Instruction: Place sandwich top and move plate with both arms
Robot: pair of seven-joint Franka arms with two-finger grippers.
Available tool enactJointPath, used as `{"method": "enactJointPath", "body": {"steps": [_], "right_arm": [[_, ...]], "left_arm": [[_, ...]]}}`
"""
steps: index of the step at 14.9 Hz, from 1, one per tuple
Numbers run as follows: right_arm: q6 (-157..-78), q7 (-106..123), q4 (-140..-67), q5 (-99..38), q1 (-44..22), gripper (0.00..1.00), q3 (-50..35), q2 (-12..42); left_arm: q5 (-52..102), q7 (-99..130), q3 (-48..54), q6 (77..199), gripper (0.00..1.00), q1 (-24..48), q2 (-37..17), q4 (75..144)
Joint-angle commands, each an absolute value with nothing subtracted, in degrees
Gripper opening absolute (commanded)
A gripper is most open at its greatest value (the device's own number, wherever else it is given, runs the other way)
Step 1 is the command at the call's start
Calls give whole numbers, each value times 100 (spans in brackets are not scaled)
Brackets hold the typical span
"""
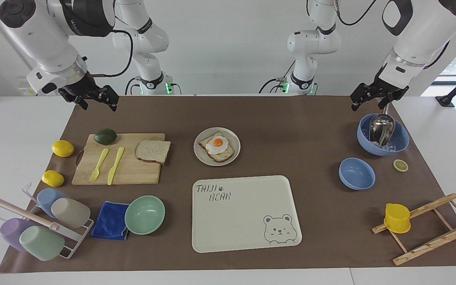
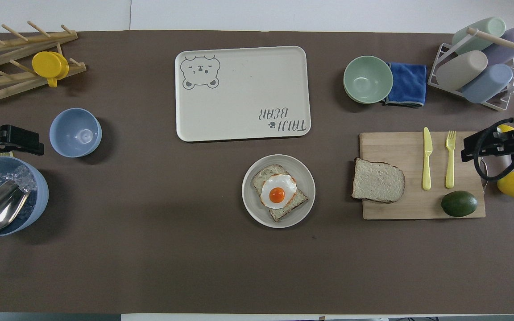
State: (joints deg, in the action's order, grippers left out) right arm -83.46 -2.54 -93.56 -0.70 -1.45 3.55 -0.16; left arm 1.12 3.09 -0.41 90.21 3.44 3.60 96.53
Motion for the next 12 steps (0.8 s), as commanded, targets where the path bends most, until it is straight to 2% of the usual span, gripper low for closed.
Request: {"method": "enactJointPath", "body": {"steps": [1,3,6,10,12], "right_arm": [[-8498,157,-9518,17,-185,100,81,-132],[-8718,10,-9720,401,-185,100,-515,-18],[-9086,-1148,-9834,939,-176,100,-1334,534],[-10377,-2729,-11010,1827,-176,100,-2055,826],[-10459,-3398,-11144,2047,-176,100,-2301,1185]], "left_arm": [[26,290,-44,9000,100,334,466,9756],[26,290,-44,9000,100,334,475,9756],[26,290,-44,9000,100,334,466,9747],[26,290,-44,9000,100,334,466,9747],[26,290,-44,9000,100,334,475,9756]]}}
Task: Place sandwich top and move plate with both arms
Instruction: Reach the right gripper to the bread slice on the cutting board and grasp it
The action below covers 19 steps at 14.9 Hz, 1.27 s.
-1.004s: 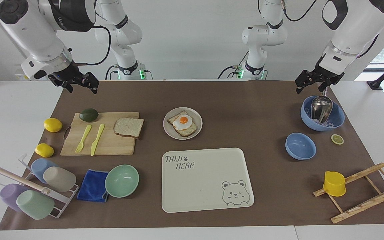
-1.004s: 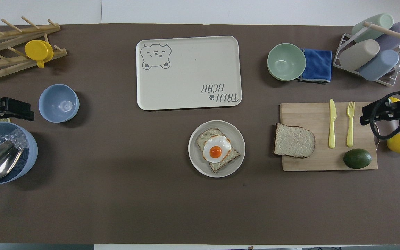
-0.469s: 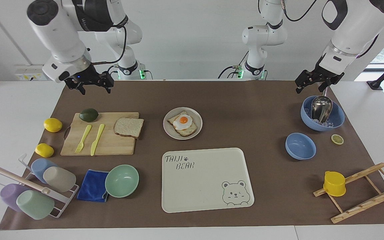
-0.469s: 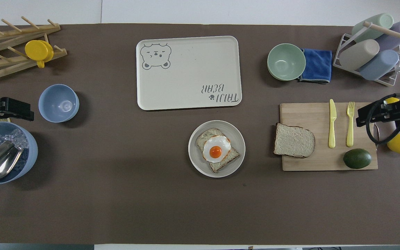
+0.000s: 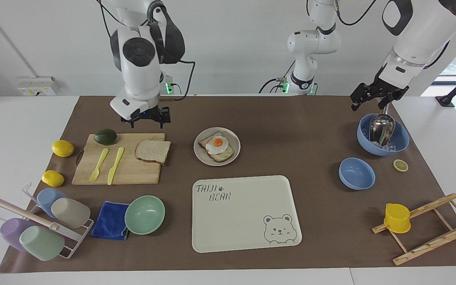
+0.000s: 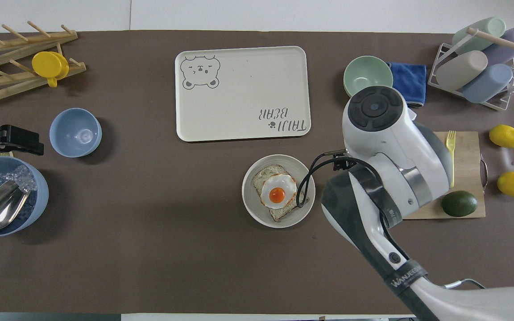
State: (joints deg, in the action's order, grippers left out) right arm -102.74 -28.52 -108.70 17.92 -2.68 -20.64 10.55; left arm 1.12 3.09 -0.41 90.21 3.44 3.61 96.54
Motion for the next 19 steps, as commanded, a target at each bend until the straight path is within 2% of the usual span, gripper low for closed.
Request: {"method": "enactJointPath", "body": {"steps": [1,6,17,19], "right_arm": [[-10529,-3532,-11223,2100,-176,100,-2355,1213],[-11092,-3734,-12058,3240,-149,100,-2373,1248],[-11373,-4377,-12199,3551,-97,100,-2461,1450],[-11373,-4377,-12234,3568,-79,95,-2461,1441]], "left_arm": [[26,290,-44,9000,100,334,475,9756],[26,290,-44,9000,100,334,475,9747],[26,290,-44,9000,100,334,466,9747],[26,290,-44,9000,100,334,475,9747]]}}
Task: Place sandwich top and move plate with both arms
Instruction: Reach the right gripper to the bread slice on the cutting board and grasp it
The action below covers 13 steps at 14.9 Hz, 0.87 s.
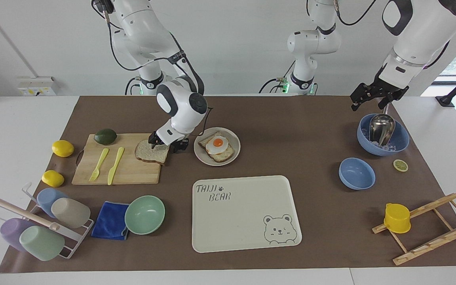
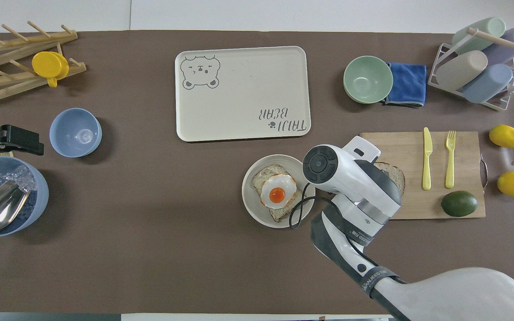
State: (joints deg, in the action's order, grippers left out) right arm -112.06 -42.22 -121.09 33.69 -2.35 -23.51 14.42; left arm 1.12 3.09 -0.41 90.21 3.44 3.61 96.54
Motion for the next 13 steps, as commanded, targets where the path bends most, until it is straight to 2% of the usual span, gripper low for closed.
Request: {"method": "enactJointPath", "body": {"steps": [1,4,5,6,7,8,11,13], "right_arm": [[-11382,-4377,-12252,3568,-79,90,-2461,1441],[-11540,-4377,-12427,3673,-9,82,-2461,1406],[-11540,-4368,-12428,3700,0,69,-2461,1406],[-11523,-4359,-12428,3700,0,47,-2461,1406],[-11505,-4342,-12428,3709,0,20,-2461,1406],[-11453,-4307,-12384,3709,0,0,-2461,1415],[-11155,-4254,-12104,3709,-17,0,-2565,1476],[-10612,-4106,-11605,3657,-18,0,-2750,1643]], "left_arm": [[26,290,-44,9000,100,334,475,9756],[26,290,-44,9000,100,334,475,9756],[26,290,-44,9000,100,334,475,9747],[26,290,-44,9000,100,334,475,9756],[26,290,-44,9000,100,334,466,9756],[26,290,-44,9000,100,334,466,9756],[26,290,-44,9000,100,334,475,9756],[26,290,-44,9000,100,334,475,9756]]}}
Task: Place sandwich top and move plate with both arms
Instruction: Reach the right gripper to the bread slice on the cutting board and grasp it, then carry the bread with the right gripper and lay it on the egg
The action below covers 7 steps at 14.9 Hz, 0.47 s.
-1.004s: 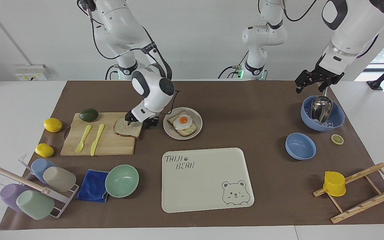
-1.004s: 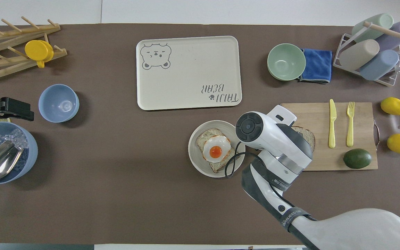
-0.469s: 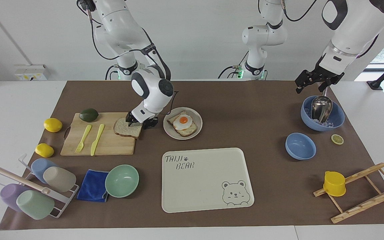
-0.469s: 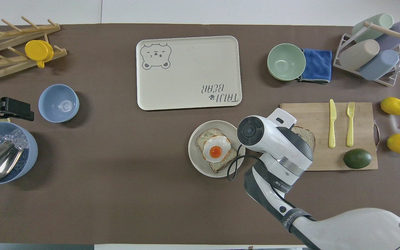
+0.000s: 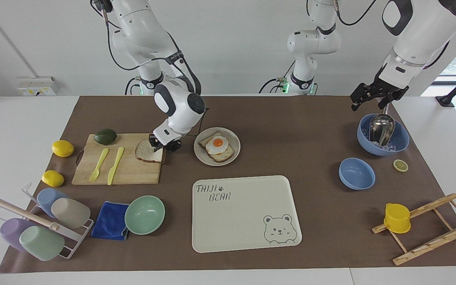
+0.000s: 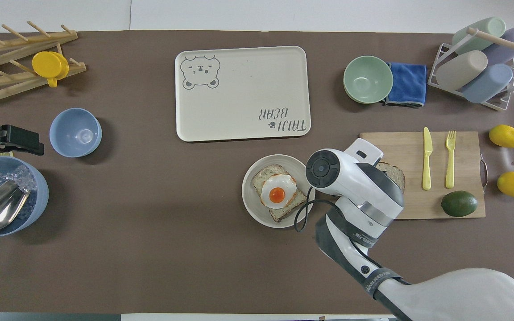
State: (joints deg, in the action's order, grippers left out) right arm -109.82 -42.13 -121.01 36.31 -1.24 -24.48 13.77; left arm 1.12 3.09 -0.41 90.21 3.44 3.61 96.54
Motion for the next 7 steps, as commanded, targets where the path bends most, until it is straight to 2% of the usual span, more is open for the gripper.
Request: {"method": "enactJointPath", "body": {"steps": [1,4,7], "right_arm": [[-10199,-3965,-11193,3621,-52,0,-2899,1757],[-9055,-3867,-9742,3314,-227,0,-3637,2248],[-8938,-3867,-9448,3384,-789,0,-3674,2311]], "left_arm": [[26,290,-44,9000,100,334,475,9756],[26,290,-44,9000,100,334,475,9756],[26,290,-44,9000,100,334,475,9756]]}}
